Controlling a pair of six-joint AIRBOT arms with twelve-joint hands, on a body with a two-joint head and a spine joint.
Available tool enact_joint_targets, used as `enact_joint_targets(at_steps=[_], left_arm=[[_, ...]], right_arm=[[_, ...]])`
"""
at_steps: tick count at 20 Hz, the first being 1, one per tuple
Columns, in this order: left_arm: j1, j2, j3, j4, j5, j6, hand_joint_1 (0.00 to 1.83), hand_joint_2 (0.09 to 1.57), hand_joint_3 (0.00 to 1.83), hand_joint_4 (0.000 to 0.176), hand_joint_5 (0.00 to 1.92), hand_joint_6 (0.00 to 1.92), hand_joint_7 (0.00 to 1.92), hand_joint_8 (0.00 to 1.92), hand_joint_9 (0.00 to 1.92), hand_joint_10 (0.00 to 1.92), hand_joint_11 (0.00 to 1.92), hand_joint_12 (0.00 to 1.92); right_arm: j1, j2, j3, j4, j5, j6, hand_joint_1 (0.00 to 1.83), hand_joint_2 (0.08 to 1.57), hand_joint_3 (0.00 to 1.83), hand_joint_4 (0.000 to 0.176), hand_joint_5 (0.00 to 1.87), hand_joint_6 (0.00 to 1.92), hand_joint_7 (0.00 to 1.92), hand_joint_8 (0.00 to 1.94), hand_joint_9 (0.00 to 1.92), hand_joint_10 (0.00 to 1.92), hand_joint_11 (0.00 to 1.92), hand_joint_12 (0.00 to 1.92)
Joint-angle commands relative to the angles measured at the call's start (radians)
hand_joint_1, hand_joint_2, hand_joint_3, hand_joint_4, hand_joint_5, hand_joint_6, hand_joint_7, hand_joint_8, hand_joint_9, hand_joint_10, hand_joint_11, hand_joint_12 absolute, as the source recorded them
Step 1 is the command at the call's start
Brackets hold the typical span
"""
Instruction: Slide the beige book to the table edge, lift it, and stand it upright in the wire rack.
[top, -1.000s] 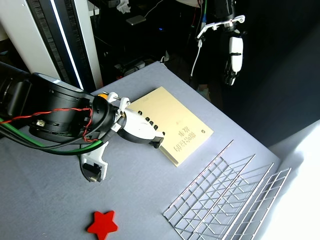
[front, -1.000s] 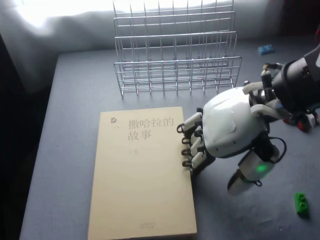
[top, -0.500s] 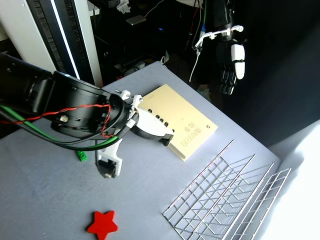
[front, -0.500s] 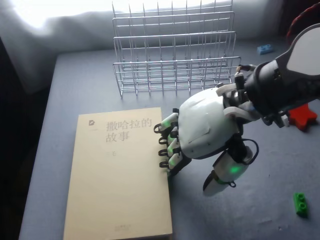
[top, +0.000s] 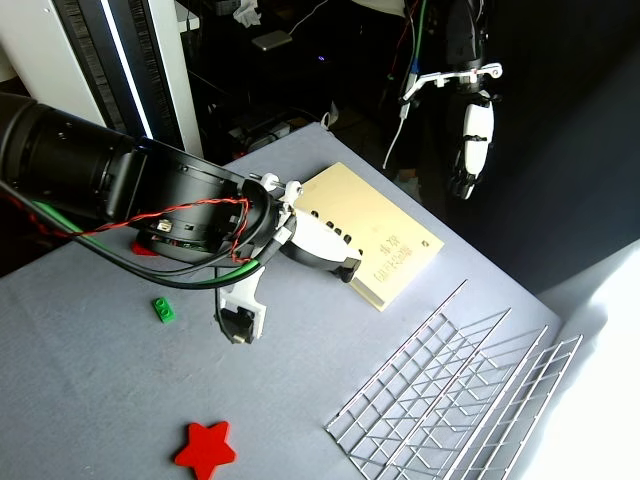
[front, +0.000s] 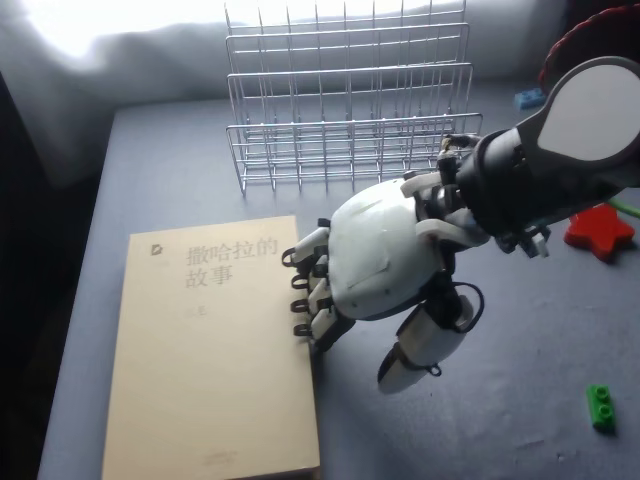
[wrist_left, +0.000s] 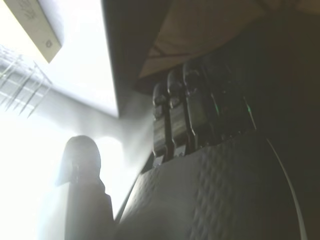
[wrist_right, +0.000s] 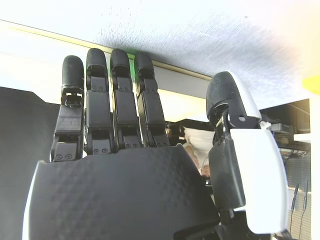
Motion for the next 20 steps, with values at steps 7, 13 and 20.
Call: enact_joint_targets(at_steps=[7, 13, 20], left_arm=[[0.014, -0.004, 0.025, -0.006, -0.094, -0.024, 0.66, 1.05, 0.0, 0.0, 0.3, 0.0, 0.27, 0.0, 0.26, 0.0, 0.0, 0.73], [0.02, -0.008, 0.038, -0.005, -0.114, -0.12, 0.84, 1.07, 0.0, 0.0, 0.22, 0.0, 0.2, 0.0, 0.2, 0.0, 0.0, 0.61], [0.05, -0.017, 0.071, -0.002, -0.114, -0.121, 0.99, 1.03, 0.0, 0.0, 0.21, 0.01, 0.16, 0.0, 0.17, 0.0, 0.0, 0.59]], right_arm=[[0.021, -0.022, -0.001, 0.037, -0.023, 0.027, 0.25, 1.24, 0.0, 0.0, 0.43, 0.0, 0.42, 0.01, 0.39, 0.01, 0.0, 1.0], [0.028, -0.053, -0.001, 0.037, -0.023, 0.042, 0.25, 1.25, 0.0, 0.0, 0.44, 0.0, 0.44, 0.0, 0.41, 0.01, 0.0, 1.02], [0.033, -0.089, -0.001, 0.037, -0.035, 0.05, 0.28, 1.24, 0.0, 0.0, 0.44, 0.0, 0.42, 0.0, 0.4, 0.0, 0.0, 1.03]])
